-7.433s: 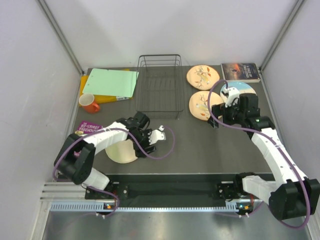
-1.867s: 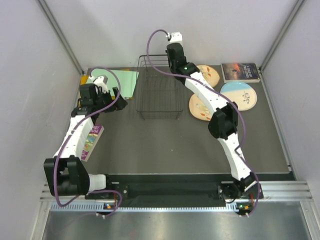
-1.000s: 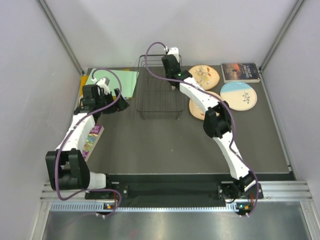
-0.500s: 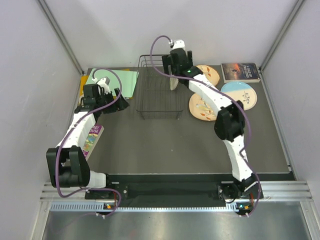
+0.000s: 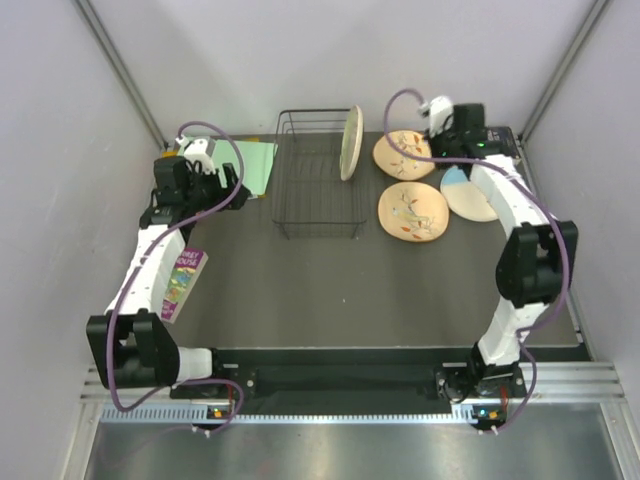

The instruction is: Load the plates into the dish rack

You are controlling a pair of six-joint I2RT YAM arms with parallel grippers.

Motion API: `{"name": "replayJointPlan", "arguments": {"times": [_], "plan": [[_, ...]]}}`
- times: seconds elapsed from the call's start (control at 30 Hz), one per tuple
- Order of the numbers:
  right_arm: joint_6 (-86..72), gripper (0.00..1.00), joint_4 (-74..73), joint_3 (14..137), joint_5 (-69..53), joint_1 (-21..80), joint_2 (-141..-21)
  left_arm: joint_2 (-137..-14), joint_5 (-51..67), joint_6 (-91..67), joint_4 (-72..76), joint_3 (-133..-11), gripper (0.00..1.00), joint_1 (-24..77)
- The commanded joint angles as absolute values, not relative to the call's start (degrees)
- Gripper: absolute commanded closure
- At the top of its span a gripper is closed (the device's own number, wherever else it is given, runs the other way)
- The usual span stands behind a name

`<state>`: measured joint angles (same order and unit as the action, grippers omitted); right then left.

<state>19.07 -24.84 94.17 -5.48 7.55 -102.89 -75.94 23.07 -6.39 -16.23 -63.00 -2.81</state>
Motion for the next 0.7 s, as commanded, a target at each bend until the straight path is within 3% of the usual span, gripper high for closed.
{"name": "replayJointPlan", "arguments": {"times": [0.0,0.23,0.67], "plan": [[32.51,0.96,-32.86,96.13,-14.41,8.97,-110.72,-71.64,23.82,-5.45,-12.13,-64.78,0.21,-2.64],[35.24,0.87,-37.26,97.65,-17.23,9.14,-115.58,-65.84,27.86,-6.85,-16.25,-63.89,0.20,-2.46],[50.78,0.85,-44.56,80.17,-14.59,10.11,-113.65,-63.01,33.14,-17.49,-14.51,-59.42,0.18,-2.11]]}}
